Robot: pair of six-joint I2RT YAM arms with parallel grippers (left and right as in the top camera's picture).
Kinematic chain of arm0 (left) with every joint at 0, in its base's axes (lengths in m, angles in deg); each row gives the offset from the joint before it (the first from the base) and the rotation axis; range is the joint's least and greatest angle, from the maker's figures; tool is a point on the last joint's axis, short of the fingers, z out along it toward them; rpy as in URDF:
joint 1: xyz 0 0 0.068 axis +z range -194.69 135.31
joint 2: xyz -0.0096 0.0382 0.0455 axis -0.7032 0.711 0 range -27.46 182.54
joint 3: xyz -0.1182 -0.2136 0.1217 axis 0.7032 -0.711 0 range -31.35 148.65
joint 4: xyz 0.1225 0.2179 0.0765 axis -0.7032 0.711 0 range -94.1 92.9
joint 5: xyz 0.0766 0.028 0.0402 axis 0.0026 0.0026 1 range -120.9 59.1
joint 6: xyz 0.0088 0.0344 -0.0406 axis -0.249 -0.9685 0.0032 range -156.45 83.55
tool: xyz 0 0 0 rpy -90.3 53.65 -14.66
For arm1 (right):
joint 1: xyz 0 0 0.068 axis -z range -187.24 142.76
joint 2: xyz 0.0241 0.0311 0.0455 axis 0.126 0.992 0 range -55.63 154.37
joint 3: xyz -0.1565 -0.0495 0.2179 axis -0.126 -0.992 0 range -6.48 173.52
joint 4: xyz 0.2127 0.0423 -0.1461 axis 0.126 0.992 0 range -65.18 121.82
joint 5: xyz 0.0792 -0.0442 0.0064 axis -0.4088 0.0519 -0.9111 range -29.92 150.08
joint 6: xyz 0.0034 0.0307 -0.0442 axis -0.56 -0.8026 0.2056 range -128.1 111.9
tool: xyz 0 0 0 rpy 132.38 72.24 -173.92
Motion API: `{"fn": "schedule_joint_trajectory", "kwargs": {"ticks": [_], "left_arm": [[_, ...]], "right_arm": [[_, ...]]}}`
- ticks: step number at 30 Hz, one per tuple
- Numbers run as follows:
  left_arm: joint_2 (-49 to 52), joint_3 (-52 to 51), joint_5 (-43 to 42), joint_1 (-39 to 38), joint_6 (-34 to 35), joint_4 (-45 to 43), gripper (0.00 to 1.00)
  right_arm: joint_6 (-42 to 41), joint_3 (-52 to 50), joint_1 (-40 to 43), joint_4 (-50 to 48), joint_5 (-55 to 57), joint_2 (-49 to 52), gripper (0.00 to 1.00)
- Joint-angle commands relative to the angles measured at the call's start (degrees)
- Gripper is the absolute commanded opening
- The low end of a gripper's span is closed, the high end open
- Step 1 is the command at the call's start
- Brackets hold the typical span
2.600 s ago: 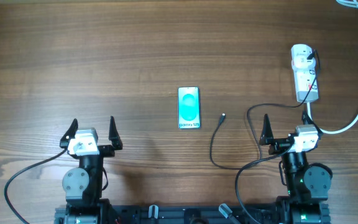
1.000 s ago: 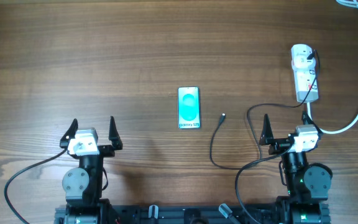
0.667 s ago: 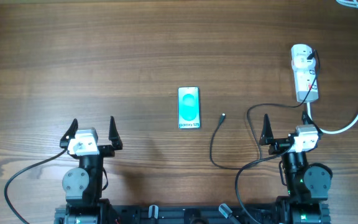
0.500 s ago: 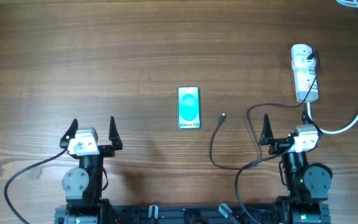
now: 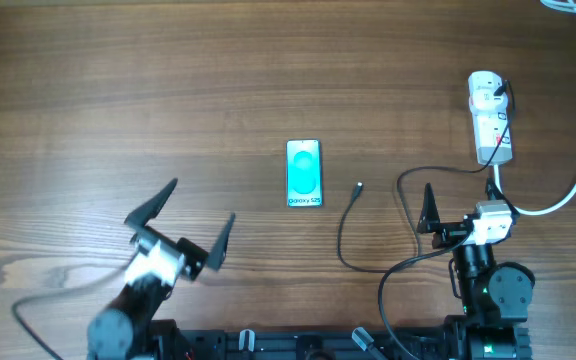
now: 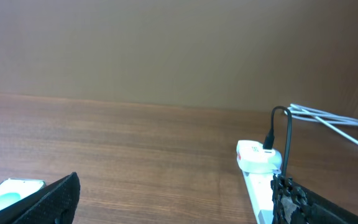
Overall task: Plug charger to phone and switch on socket
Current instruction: 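Move the left gripper forward over the Galaxy S25 phone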
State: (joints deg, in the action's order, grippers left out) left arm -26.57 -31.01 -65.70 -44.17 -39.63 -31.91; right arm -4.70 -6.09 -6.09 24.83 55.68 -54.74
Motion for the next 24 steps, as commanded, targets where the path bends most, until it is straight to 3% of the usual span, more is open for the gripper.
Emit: {"fn": "schedule_joint_trajectory", "kwargs": {"ticks": [1, 4, 6, 10, 12, 14, 16, 18, 21, 24], "left_arm": [[-0.5, 0.1, -5.5, 0.5, -0.4, -14.1, 1.00], [0.1, 3.8, 0.2, 0.5, -0.3, -17.2, 1.00], [3.6, 11.9, 4.5, 0.5, 4.5, -9.3, 1.00], [18.6, 31.9, 3.1, 0.5, 10.8, 14.3, 1.00], [29.3, 44.4, -2.1, 0.5, 10.9, 29.0, 1.00], [38.9, 54.3, -11.5, 0.5, 11.0, 36.6, 1.00], [46.1, 59.9, -21.2, 0.5, 11.2, 37.9, 1.00], [52.2, 61.9, -28.3, 0.1, 11.3, 33.0, 1.00], [59.4, 61.9, -28.6, -2.7, 20.4, 25.0, 1.00], [65.3, 62.1, -23.5, -7.3, 22.1, 24.4, 1.00]], "right_arm": [[1.1, -0.1, -0.4, -0.1, 1.0, -0.6, 1.00], [1.1, -0.1, -0.4, -0.1, 1.0, -0.6, 1.00], [1.1, -0.1, -0.4, -0.1, 1.0, -0.6, 1.00], [1.1, -0.1, -0.4, -0.1, 1.0, -0.6, 1.00], [1.1, -0.1, -0.4, -0.1, 1.0, -0.6, 1.00], [1.1, -0.1, -0.4, -0.1, 1.0, -0.6, 1.00], [1.1, -0.1, -0.4, -0.1, 1.0, -0.6, 1.00], [1.1, -0.1, -0.4, -0.1, 1.0, -0.6, 1.00], [1.1, -0.1, -0.4, -0.1, 1.0, -0.6, 1.00], [1.1, -0.1, -0.4, -0.1, 1.0, -0.6, 1.00]]}}
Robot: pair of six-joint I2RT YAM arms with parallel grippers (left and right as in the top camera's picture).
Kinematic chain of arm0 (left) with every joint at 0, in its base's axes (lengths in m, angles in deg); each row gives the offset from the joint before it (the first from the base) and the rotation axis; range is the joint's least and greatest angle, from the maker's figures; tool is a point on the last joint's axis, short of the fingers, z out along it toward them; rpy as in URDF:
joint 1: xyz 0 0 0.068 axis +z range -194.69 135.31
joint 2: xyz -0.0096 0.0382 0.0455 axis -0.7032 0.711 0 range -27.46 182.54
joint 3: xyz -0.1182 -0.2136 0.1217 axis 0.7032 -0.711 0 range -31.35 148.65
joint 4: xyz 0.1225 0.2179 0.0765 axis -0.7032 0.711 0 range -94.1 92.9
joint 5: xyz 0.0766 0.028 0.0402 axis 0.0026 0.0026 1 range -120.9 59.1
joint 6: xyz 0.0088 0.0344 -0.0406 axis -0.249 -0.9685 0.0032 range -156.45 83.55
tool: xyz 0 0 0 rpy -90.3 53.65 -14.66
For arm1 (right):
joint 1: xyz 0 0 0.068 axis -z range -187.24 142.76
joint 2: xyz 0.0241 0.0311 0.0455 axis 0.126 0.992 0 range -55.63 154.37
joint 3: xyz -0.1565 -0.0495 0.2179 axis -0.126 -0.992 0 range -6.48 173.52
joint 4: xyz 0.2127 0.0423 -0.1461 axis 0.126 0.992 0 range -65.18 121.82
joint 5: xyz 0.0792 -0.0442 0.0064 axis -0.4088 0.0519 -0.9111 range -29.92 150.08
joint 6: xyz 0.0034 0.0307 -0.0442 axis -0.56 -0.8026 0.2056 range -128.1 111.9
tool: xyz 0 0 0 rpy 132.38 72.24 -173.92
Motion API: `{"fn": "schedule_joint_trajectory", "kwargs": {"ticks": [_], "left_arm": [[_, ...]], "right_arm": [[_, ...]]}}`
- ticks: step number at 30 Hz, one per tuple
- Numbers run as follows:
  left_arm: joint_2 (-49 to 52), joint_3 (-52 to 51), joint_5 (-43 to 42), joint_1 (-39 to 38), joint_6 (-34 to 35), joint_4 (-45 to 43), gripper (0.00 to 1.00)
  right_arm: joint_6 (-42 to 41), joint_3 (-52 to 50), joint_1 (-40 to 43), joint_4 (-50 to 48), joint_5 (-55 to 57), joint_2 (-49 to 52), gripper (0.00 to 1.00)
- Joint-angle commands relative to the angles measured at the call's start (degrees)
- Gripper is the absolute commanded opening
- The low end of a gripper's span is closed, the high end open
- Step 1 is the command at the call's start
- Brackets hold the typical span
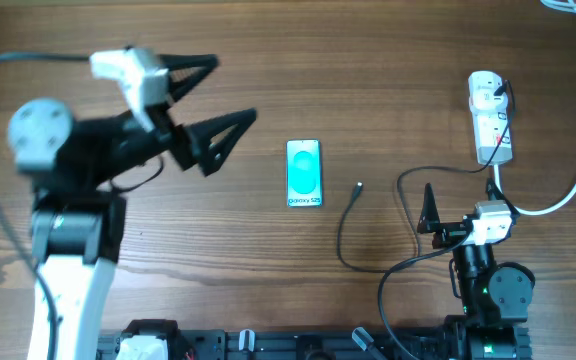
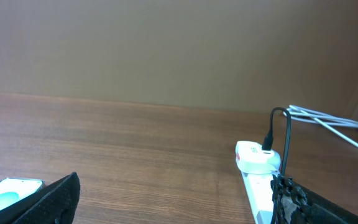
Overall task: Plug charger to phone and switch on socket
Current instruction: 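Move the left gripper forward over the Galaxy S25 phone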
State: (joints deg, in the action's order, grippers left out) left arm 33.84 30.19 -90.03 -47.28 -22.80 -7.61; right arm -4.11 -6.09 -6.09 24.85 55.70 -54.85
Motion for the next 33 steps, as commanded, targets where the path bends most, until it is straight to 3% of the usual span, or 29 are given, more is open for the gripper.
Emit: {"fn": "schedule_joint_trajectory", "kwargs": {"ticks": [1, 2, 6, 10, 12, 16, 18, 19, 21, 24, 27, 33], "left_arm": [[6.9, 1.2, 4.3, -6.4, 5.3, 1.2, 1.00], [8.7, 1.9, 7.7, -8.2, 5.2, 2.9, 1.00], [18.5, 14.4, 29.0, -17.3, -1.1, 26.5, 1.00], [33.7, 41.0, 62.2, -25.0, -2.9, 61.8, 1.00], [40.1, 50.1, 67.3, -26.3, -2.4, 72.5, 1.00], [48.7, 55.2, 63.9, -26.3, 0.7, 80.5, 1.00], [50.6, 55.2, 56.2, -26.4, 0.7, 80.2, 1.00], [51.5, 55.2, 47.4, -26.6, 0.7, 80.3, 1.00], [51.9, 54.9, 42.7, -27.0, 1.0, 79.1, 1.00], [52.1, 54.7, 44.2, -27.7, 6.3, 76.1, 1.00], [52.5, 54.7, 52.0, -28.4, 15.2, 77.5, 1.00], [57.7, 54.7, 59.9, -30.9, 19.9, 80.5, 1.00]], "right_arm": [[0.5, -0.1, -0.4, -0.1, 1.0, -0.5, 1.00], [0.5, -0.1, -0.4, -0.1, 1.0, -0.5, 1.00], [0.5, -0.1, -0.4, -0.1, 1.0, -0.5, 1.00], [0.5, -0.1, -0.4, -0.1, 1.0, -0.5, 1.00], [0.5, -0.1, -0.4, -0.1, 1.0, -0.5, 1.00], [0.5, -0.1, -0.4, -0.1, 1.0, -0.5, 1.00], [0.5, -0.1, -0.4, -0.1, 1.0, -0.5, 1.00], [0.5, -0.1, -0.4, -0.1, 1.0, -0.5, 1.00], [0.5, -0.1, -0.4, -0.1, 1.0, -0.5, 1.00], [0.5, -0.1, -0.4, -0.1, 1.0, -0.5, 1.00], [0.5, -0.1, -0.4, -0.1, 1.0, -0.5, 1.00], [0.5, -0.1, -0.4, -0.1, 1.0, -0.5, 1.00]]}}
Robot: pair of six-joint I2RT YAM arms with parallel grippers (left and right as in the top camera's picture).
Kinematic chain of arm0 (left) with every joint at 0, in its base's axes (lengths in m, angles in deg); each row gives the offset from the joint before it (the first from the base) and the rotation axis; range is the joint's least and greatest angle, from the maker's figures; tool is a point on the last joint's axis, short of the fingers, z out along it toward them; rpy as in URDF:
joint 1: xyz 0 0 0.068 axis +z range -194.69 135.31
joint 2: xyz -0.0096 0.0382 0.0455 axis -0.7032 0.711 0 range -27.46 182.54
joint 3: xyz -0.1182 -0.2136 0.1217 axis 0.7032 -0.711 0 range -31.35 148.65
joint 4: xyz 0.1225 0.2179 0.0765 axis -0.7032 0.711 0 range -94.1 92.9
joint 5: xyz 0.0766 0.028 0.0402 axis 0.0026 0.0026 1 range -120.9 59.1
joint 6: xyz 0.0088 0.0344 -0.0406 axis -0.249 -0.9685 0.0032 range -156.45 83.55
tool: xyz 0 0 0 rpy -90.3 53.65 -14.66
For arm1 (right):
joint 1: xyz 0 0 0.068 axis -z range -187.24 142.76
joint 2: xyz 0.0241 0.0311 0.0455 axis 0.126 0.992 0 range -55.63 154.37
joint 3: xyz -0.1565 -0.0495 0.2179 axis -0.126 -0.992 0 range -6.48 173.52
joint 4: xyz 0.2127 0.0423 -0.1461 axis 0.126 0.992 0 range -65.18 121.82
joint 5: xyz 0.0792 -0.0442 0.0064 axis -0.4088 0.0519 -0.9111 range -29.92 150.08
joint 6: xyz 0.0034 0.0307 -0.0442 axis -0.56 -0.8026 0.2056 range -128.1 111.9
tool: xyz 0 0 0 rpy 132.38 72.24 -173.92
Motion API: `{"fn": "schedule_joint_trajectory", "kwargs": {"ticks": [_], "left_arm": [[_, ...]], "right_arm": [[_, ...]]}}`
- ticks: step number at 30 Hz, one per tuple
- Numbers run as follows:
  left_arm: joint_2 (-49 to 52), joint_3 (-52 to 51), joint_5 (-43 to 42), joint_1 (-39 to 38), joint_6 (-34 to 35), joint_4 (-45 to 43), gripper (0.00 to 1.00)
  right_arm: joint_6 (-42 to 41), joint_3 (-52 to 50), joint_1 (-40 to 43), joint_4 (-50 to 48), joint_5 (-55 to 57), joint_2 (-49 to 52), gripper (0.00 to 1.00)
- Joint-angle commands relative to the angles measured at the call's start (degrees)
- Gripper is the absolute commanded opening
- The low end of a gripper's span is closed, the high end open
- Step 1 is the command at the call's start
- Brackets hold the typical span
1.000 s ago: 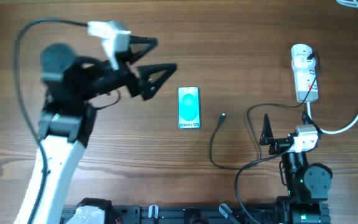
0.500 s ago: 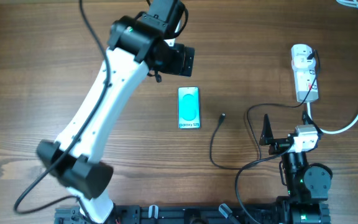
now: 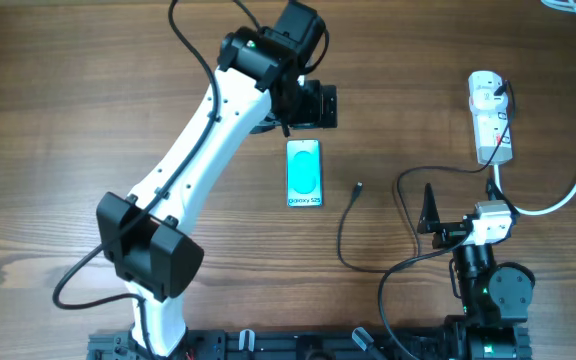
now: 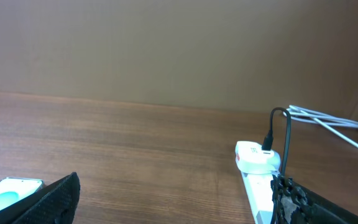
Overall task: Plug charger to phone and switch on socket
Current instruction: 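Move the left gripper forward over the Galaxy S25 phone, then lower the left gripper onto the phone's top edge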
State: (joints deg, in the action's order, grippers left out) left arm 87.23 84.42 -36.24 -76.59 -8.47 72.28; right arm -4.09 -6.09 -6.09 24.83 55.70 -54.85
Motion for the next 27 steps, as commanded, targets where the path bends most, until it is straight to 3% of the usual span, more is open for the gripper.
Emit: {"fn": "schedule_joint_trajectory", "kwargs": {"ticks": [1, 27], "left_arm": [[5.4, 0.5, 6.9, -2.1, 5.5, 0.3, 1.00], [11.6, 0.5, 5.4, -2.9, 4.0, -4.8, 1.00]], "right_arm": [[0.5, -0.1, -0.4, -0.1, 1.0, -0.5, 1.00], [0.5, -0.1, -0.4, -0.1, 1.0, -0.5, 1.00]]}}
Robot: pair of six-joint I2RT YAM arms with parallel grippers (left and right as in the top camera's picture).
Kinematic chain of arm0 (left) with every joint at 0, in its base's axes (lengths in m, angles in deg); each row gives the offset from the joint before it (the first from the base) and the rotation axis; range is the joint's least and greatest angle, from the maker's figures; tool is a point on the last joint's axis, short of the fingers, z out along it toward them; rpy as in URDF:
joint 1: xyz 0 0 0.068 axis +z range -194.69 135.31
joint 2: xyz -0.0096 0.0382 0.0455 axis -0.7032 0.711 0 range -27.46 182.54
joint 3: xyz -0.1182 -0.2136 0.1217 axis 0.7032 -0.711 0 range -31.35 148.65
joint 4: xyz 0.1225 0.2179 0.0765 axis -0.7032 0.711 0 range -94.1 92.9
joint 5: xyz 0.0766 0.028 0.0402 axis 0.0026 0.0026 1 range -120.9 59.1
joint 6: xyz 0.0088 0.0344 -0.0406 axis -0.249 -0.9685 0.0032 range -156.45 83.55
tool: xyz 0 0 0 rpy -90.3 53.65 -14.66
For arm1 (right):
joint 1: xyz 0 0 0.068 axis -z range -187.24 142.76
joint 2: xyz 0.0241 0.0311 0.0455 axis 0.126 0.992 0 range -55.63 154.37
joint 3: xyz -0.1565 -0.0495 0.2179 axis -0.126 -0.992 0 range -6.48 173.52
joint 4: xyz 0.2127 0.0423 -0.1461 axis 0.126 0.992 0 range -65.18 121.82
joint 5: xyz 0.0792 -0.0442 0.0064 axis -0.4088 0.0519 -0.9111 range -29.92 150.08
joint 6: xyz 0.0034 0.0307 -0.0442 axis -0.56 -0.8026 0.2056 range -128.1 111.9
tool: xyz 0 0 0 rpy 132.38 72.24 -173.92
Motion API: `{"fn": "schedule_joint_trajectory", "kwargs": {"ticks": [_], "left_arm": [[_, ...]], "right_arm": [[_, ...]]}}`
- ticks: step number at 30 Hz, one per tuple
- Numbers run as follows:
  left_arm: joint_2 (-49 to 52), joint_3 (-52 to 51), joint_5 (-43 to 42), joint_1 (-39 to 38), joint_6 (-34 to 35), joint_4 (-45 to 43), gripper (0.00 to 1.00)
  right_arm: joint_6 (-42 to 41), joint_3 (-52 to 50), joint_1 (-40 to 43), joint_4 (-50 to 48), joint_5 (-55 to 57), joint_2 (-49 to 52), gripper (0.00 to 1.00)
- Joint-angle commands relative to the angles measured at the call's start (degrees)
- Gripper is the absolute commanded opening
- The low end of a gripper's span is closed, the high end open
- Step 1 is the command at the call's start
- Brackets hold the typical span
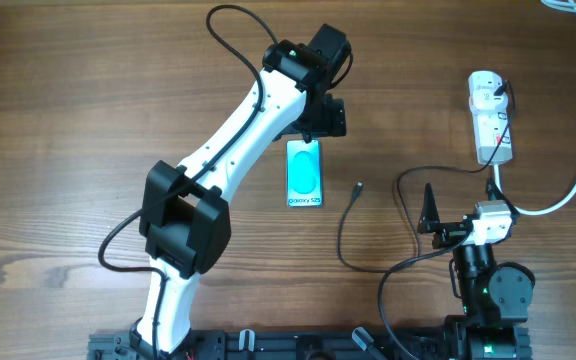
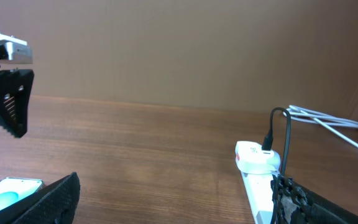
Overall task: Plug charger to phone and switch on socket
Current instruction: 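Lower the left gripper onto the phone's top edge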
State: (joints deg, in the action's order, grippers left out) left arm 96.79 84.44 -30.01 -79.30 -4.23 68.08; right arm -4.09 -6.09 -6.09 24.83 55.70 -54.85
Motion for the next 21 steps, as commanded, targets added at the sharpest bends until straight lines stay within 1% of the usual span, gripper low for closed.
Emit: {"fn": "schedule_joint_trajectory", "kwargs": {"ticks": [1, 8, 13, 18, 21], "left_arm": [[2.7, 0.5, -1.5, -0.4, -0.3, -0.2, 1.00], [3.3, 0.5, -1.4, -1.2, -0.3, 3.8, 1.00], [4.0, 0.5, -2.4, -1.2, 0.0, 2.5, 1.00], [5.7, 0.5, -5.2, -1.2, -0.1, 2.7, 1.00], [5.9, 0.5, -5.3, -1.2, -0.5, 2.6, 1.00]], "right_arm": [[0.5, -0.1, -0.4, -0.1, 1.0, -0.5, 1.00], [0.5, -0.1, -0.4, -0.1, 1.0, -0.5, 1.00], [0.5, -0.1, -0.4, -0.1, 1.0, -0.5, 1.00], [0.5, -0.1, -0.4, -0.1, 1.0, -0.5, 1.00], [0.5, -0.1, -0.4, -0.1, 1.0, -0.5, 1.00]]}}
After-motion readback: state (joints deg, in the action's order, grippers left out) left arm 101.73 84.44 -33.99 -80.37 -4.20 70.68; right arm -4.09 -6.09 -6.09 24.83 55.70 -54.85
